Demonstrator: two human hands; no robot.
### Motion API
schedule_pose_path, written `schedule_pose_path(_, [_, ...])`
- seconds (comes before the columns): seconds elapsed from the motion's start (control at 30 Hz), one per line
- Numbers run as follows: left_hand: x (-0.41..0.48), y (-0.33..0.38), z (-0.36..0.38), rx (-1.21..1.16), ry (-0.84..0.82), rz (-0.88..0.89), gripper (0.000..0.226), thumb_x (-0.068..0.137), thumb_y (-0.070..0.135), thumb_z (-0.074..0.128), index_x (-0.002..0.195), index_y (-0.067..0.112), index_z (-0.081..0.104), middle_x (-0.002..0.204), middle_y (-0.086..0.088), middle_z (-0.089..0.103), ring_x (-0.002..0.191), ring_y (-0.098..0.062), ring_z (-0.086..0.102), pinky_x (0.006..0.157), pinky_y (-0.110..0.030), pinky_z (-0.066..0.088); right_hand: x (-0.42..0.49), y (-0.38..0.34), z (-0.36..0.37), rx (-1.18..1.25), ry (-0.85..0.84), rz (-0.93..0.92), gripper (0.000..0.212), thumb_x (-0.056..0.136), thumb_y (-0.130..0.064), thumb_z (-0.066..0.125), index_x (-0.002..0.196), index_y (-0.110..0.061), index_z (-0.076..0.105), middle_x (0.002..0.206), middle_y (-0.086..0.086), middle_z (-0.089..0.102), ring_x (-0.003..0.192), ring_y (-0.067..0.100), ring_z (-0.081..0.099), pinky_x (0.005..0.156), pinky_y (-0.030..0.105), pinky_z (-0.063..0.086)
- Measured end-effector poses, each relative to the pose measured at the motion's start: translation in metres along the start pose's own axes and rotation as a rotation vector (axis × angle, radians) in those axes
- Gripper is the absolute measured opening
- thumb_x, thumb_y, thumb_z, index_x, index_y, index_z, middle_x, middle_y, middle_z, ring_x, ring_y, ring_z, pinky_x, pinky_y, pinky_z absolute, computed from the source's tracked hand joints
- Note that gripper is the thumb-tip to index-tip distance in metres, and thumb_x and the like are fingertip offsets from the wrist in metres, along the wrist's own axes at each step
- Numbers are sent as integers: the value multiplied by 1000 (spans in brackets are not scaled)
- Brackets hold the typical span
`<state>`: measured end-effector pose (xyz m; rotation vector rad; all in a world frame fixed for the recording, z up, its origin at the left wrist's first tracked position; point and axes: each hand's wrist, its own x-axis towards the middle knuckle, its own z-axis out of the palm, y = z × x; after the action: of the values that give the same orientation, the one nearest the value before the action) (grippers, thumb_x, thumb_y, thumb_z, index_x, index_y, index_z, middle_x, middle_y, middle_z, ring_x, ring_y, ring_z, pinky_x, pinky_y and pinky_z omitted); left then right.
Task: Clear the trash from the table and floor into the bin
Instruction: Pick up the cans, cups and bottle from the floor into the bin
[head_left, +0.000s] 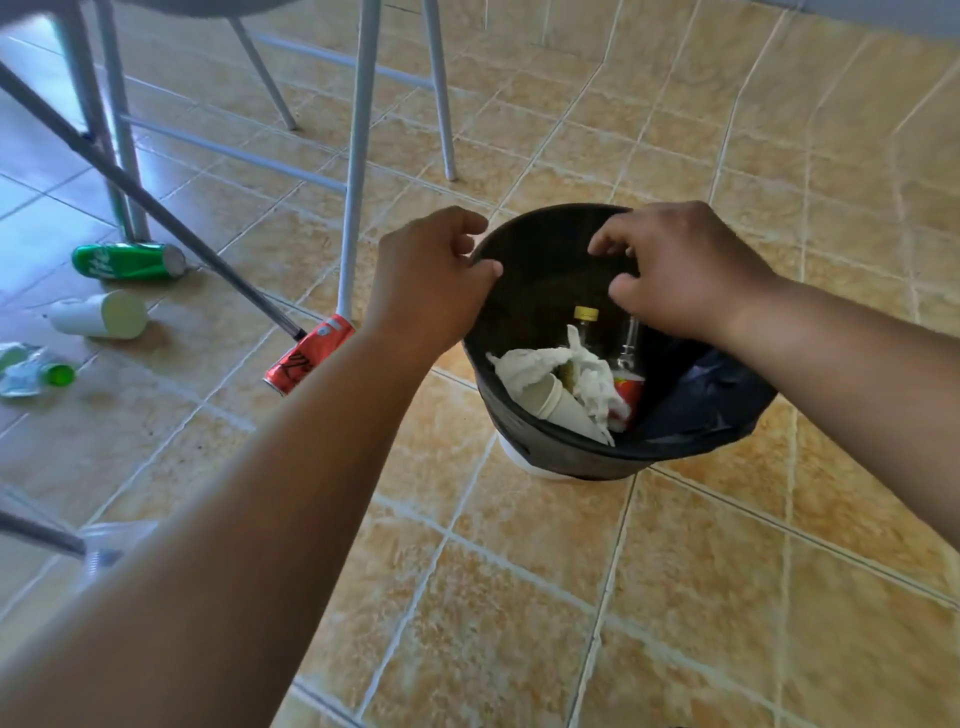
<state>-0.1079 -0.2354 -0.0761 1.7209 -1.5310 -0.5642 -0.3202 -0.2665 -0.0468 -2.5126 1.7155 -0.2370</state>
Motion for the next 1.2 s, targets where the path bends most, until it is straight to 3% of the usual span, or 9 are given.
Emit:
schedule_pose_path(0.13, [6,-27,-24,32,118,-60,32,81,35,71,111,29,66,90,11,66,82,-4,62,80,-16,42,13,-37,-4,132,111,-79,32,83,-20,64,116,-20,66,108,3,67,96,16,60,83,29,49])
schedule_pose_path(0.23, [7,-61,-47,54,164,-121,32,80,35,70,111,28,67,90,8,67,82,-6,62,79,-17,43,30,-77,1,208,113,-151,33,85,-23,65,117,-19,66,108,1,67,94,12,59,84,22,43])
schedule_pose_path(0.47, [-26,-176,-105,277,211,-408,39,79,35,70,114,20,64,110,-7,67,104,-21,62,85,-25,41,93,-203,63,175,-8,-341,37,79,-26,66,115,-16,64,114,13,65,109,31,61,95,36,48])
schedule_pose_path(0.67, [-87,-263,-136,405,98,-705,54,81,47,64,125,19,55,122,-11,63,117,-28,55,97,-35,41,113,-280,155,29,-230,-317,33,85,-17,55,117,-9,61,109,15,63,98,34,65,81,44,56])
schedule_pose_path(0.77, [-119,-286,-136,435,67,-771,63,79,48,66,130,14,51,125,-16,60,117,-32,55,99,-41,44,113,-284,202,-103,-337,-283,32,91,-20,54,122,-9,57,122,12,58,113,33,58,85,44,49])
schedule_pose_path(0.83, [-139,-295,-133,462,47,-817,69,78,48,67,133,11,48,129,-17,55,120,-33,52,100,-42,44,117,-276,232,-196,-386,-300,38,92,-28,52,127,-12,51,130,9,51,123,32,47,98,46,40])
schedule_pose_path(0.97, [-165,-304,-130,545,79,-832,75,74,48,71,135,11,45,133,-14,44,123,-35,45,99,-45,42,130,-253,276,-315,-402,-349,58,85,-18,56,139,-15,35,141,8,36,132,34,33,114,46,22])
schedule_pose_path(1.07, [-173,-306,-129,624,129,-805,77,69,54,73,129,13,47,127,-13,43,117,-36,44,94,-45,44,133,-245,289,-356,-346,-394,61,89,-17,50,146,-15,26,147,9,32,133,37,30,112,48,23])
schedule_pose_path(1.2, [-180,-312,-130,589,-32,-954,97,57,78,66,131,19,46,127,-11,50,118,-33,49,88,-45,49,127,-240,294,-419,-150,-463,40,91,-16,42,131,-13,46,129,13,47,118,36,44,96,46,37])
